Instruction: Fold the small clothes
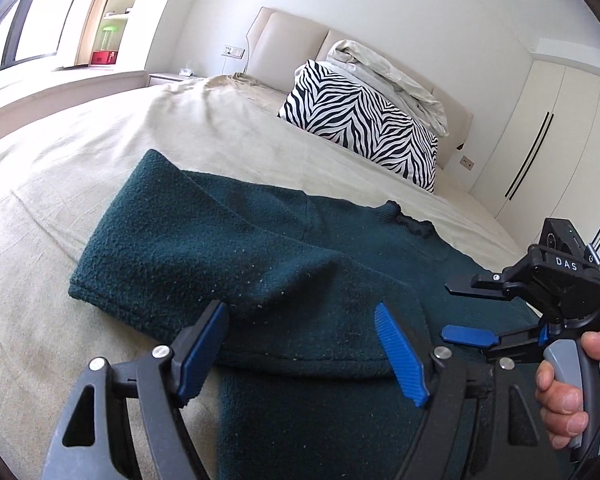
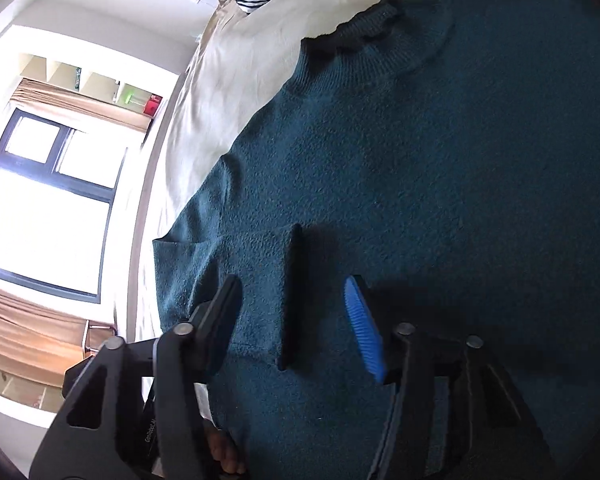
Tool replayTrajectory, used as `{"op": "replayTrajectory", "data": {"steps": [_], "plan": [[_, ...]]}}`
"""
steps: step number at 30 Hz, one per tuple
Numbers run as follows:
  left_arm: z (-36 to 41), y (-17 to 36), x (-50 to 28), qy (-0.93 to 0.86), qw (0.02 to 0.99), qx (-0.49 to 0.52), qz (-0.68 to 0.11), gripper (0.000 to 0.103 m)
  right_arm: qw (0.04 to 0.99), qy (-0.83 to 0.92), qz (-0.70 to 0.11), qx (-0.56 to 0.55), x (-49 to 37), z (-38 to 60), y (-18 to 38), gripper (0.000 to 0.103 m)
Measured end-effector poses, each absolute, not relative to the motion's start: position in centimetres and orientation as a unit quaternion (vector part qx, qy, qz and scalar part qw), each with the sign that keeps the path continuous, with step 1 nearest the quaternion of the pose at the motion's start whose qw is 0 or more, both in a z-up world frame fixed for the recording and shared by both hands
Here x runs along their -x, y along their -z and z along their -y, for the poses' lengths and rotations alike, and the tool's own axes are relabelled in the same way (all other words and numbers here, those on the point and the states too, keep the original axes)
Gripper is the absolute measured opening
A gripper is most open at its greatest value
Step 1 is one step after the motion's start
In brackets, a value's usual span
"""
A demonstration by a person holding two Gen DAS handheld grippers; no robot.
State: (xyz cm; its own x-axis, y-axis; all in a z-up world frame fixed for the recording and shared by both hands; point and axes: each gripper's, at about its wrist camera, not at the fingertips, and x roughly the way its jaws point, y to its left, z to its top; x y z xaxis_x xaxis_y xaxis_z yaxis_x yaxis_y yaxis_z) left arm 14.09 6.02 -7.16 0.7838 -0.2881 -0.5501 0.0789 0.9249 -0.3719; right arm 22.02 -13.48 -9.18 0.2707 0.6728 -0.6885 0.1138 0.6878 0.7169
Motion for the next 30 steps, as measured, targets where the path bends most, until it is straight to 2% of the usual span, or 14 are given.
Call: {"op": "replayTrajectory", "data": {"steps": [3, 5, 8, 9, 12, 16, 23, 30], "plan": [[-6.2, 7.3, -14.2, 0.100, 0.927, 0.172, -0.316, 0.078, 0.732, -0.209, -0.570, -0.310, -21.1, 11.0, 9.0, 0.077], [-6.4, 7.5, -14.3, 0.102, 0.926, 0.177, -0.318, 0.078, 0.728, -0.215, -0.576, -0.304, -21.4, 9.8, 9.1, 0.072], [-6.5, 7.6, -14.4, 0.102, 0.924, 0.182, -0.320, 0.078, 0.731, -0.218, -0.580, -0.287, -21.7, 8.5, 9.2, 0.043], [-6.5, 7.6, -14.4, 0.102, 0.924, 0.183, -0.320, 0.078, 0.734, -0.218, -0.581, -0.277, -21.9, 8.2, 9.2, 0.026], [-6.7, 7.6, -14.3, 0.103, 0.924, 0.185, -0.319, 0.078, 0.754, -0.203, -0.582, -0.226, -22.2, 7.6, 8.5, 0.008], [-6.8, 7.6, -14.2, 0.104, 0.924, 0.186, -0.316, 0.078, 0.781, -0.178, -0.564, -0.200, -23.0, 8.8, 7.9, 0.006], [-6.9, 7.6, -14.1, 0.105, 0.924, 0.189, -0.314, 0.078, 0.795, -0.097, -0.554, -0.227, -22.8, 19.9, 7.0, 0.006], [-7.0, 7.6, -14.0, 0.101, 0.924, 0.193, -0.313, 0.078, 0.798, -0.047, -0.550, -0.240, -22.4, 25.4, 7.2, 0.006]]}}
